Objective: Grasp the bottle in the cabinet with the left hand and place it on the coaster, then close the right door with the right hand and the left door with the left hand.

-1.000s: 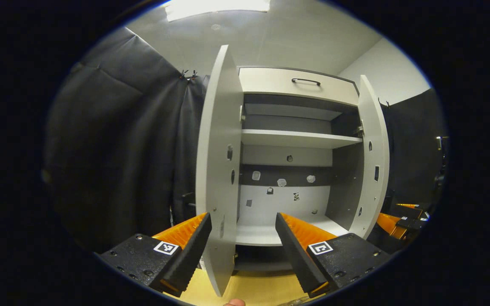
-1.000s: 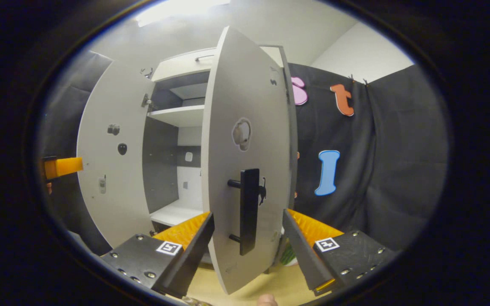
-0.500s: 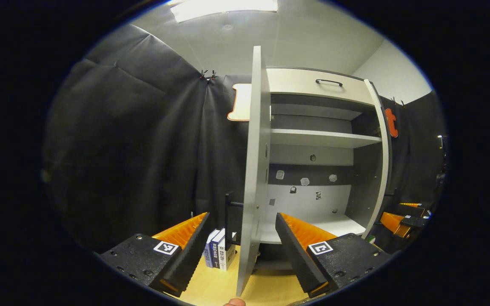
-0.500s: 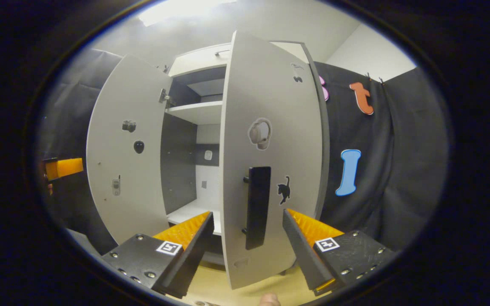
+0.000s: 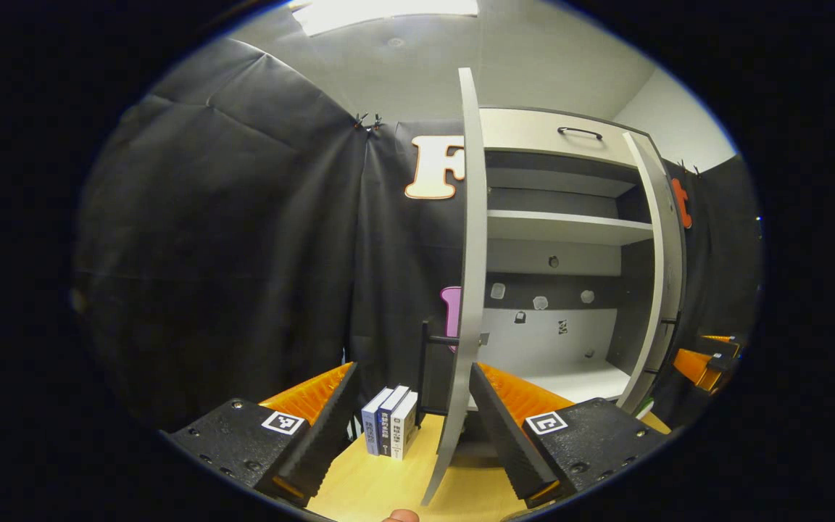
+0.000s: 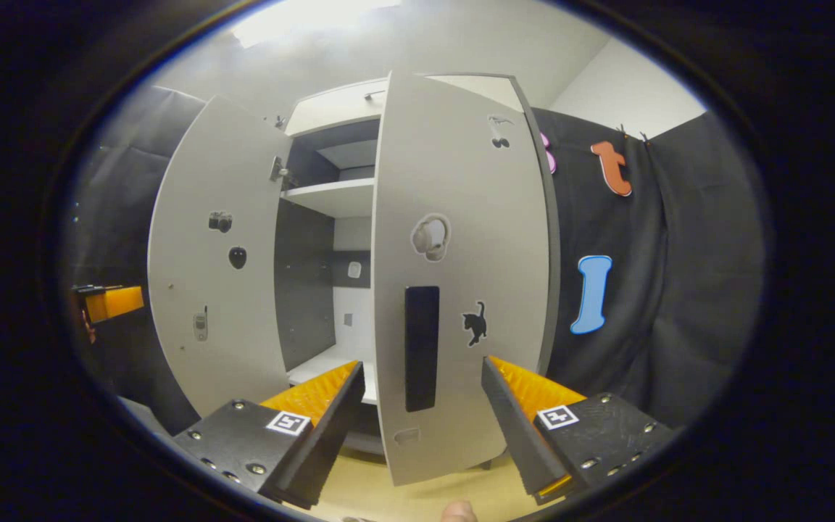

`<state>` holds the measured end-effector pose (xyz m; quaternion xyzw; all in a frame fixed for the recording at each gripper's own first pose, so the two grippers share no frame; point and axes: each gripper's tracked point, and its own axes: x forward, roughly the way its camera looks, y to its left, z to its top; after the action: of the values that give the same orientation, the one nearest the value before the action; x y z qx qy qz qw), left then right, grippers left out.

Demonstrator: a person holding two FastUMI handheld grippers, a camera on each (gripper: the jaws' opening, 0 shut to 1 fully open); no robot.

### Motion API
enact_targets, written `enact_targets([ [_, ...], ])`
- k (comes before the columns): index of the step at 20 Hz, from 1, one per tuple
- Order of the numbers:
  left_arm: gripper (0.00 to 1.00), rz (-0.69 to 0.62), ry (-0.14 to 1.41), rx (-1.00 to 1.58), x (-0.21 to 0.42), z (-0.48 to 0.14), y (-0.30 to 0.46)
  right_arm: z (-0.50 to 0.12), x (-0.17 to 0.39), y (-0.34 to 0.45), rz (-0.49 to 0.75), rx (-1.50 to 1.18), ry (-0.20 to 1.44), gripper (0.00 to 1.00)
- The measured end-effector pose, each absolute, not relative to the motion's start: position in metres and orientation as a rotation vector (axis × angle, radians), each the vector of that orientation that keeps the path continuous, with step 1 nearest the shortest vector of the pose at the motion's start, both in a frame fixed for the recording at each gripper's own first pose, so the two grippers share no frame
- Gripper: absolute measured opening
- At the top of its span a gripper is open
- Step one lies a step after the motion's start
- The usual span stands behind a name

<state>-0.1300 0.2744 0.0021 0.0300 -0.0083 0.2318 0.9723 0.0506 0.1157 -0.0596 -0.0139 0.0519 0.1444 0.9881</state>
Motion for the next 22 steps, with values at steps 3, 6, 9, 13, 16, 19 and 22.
enact_targets([
  [3, 0.95, 0.473, -0.01, 0.05, -0.128, -0.005, 0.283, -0.057, 0.047, 0.116, 0.277, -0.021, 0.094, 0.98],
  [6, 0.95, 0.467, 0.001, 0.047, -0.123, -0.01, 0.291, -0.055, 0.045, 0.119, 0.264, -0.012, 0.084, 0.98],
  [9, 0.95, 0.452, 0.009, 0.051, -0.117, -0.013, 0.295, -0.054, 0.041, 0.122, 0.251, -0.012, 0.072, 0.98],
  [13, 0.95, 0.444, 0.014, 0.065, -0.11, -0.016, 0.303, -0.053, 0.04, 0.123, 0.231, -0.009, 0.065, 0.98],
  [16, 0.95, 0.434, 0.015, 0.062, -0.105, -0.016, 0.308, -0.051, 0.04, 0.126, 0.221, -0.006, 0.058, 0.98],
  [19, 0.95, 0.429, 0.017, 0.058, -0.101, -0.017, 0.313, -0.053, 0.041, 0.128, 0.212, -0.004, 0.058, 0.98],
  [22, 0.95, 0.411, 0.015, 0.055, -0.099, -0.017, 0.312, -0.052, 0.044, 0.128, 0.208, -0.005, 0.056, 0.98],
])
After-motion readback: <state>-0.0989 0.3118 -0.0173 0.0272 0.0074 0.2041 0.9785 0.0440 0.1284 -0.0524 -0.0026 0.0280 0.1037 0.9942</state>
